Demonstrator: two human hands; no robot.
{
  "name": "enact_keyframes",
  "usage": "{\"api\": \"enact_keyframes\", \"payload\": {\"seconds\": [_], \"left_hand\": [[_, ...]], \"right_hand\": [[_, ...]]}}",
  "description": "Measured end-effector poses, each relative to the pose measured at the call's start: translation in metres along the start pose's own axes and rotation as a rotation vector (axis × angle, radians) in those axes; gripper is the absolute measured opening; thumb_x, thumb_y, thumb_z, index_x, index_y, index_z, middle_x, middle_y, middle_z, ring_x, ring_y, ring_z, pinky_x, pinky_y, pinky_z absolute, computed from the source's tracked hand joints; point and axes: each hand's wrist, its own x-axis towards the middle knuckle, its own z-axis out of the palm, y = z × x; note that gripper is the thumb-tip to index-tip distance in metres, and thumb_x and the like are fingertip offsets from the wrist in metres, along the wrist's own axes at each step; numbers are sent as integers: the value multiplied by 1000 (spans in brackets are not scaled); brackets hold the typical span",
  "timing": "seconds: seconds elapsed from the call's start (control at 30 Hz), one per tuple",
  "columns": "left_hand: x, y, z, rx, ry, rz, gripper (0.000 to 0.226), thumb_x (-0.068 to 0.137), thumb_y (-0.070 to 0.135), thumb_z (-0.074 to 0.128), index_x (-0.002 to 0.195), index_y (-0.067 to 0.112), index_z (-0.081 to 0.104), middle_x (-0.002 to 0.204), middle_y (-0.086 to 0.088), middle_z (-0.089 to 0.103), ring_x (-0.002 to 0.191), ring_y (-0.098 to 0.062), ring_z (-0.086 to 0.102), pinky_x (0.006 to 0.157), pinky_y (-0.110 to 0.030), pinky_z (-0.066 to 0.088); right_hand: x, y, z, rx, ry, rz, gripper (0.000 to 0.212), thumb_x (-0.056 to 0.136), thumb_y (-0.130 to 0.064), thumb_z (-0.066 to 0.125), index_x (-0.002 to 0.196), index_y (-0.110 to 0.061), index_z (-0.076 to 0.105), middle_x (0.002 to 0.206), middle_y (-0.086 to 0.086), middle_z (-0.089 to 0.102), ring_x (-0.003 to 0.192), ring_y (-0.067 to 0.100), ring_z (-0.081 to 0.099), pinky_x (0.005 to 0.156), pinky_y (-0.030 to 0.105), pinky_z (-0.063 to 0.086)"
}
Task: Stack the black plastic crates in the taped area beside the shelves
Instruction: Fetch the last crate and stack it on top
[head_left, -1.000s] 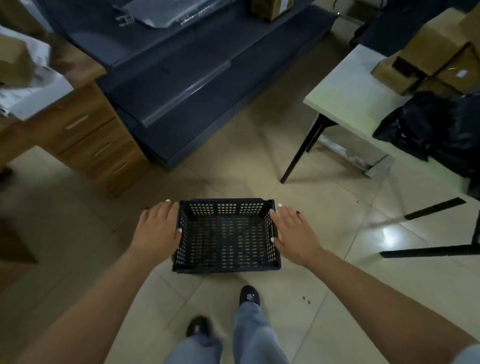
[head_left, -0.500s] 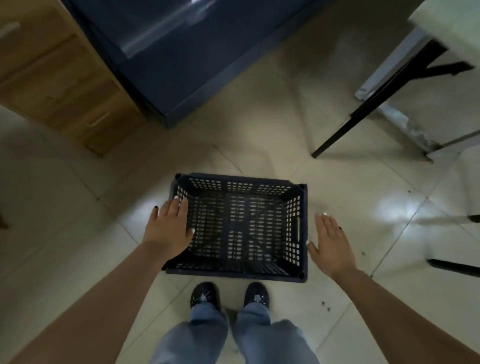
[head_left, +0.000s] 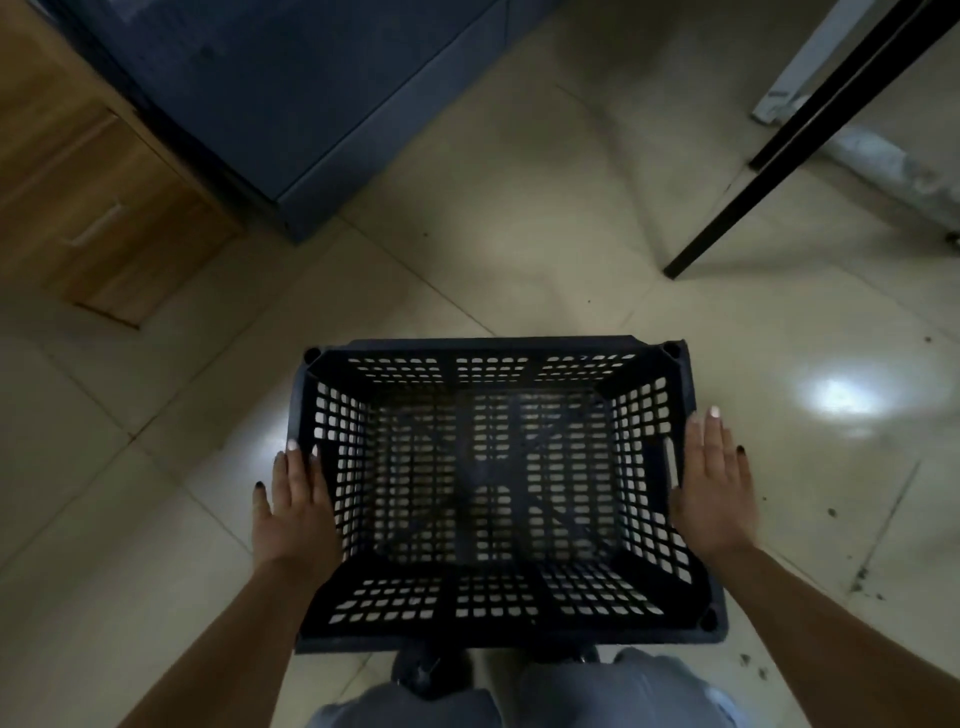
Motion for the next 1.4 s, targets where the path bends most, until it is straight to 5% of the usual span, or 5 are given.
{"api": "enact_keyframes", "payload": {"seconds": [0.3, 0.5, 0.7, 0.97, 1.4], "left_hand": [[29, -10, 47, -222, 367, 69, 90, 80, 5, 63, 152, 7, 8, 158, -25, 3, 147, -36, 2, 118, -52, 12], [45, -32, 23, -179, 362, 81, 97, 81, 4, 62, 151, 8, -4, 157, -19, -15, 146, -29, -13, 118, -45, 7], [-25, -66, -31, -241, 317, 60, 95, 85, 4, 59, 150, 9, -9, 151, -16, -31, 141, -25, -29, 119, -44, 3], [-177, -141, -130, -208, 338, -13, 93, 86, 15, 60, 150, 11, -8, 154, -17, -26, 141, -27, -32, 110, -38, -24], [-397, -250, -216, -247, 466, -202, 99, 84, 20, 64, 147, 13, -13, 155, -13, -22, 143, -25, -23, 119, -43, -2]], "right_hand": [[5, 0, 35, -31, 75, -34, 100, 74, 5, 59, 151, -15, -2, 155, 20, -14, 144, 34, -3, 116, 50, 11], [11, -8, 3, -31, 59, -67, 101, 80, -8, 62, 149, -16, -11, 156, 17, -13, 145, 29, -7, 117, 45, 4], [-25, -26, -99, -134, 12, -183, 87, 88, -13, 50, 149, -12, -12, 154, 15, -22, 136, 22, -27, 115, 39, -11], [-118, -44, -278, -319, 32, -319, 103, 82, -14, 63, 148, -14, -17, 151, 13, -27, 133, 23, -39, 104, 36, -30], [-235, -97, -456, -291, 212, -611, 94, 88, -15, 58, 145, -18, -15, 147, 9, -29, 139, 24, -26, 117, 39, -5]]}}
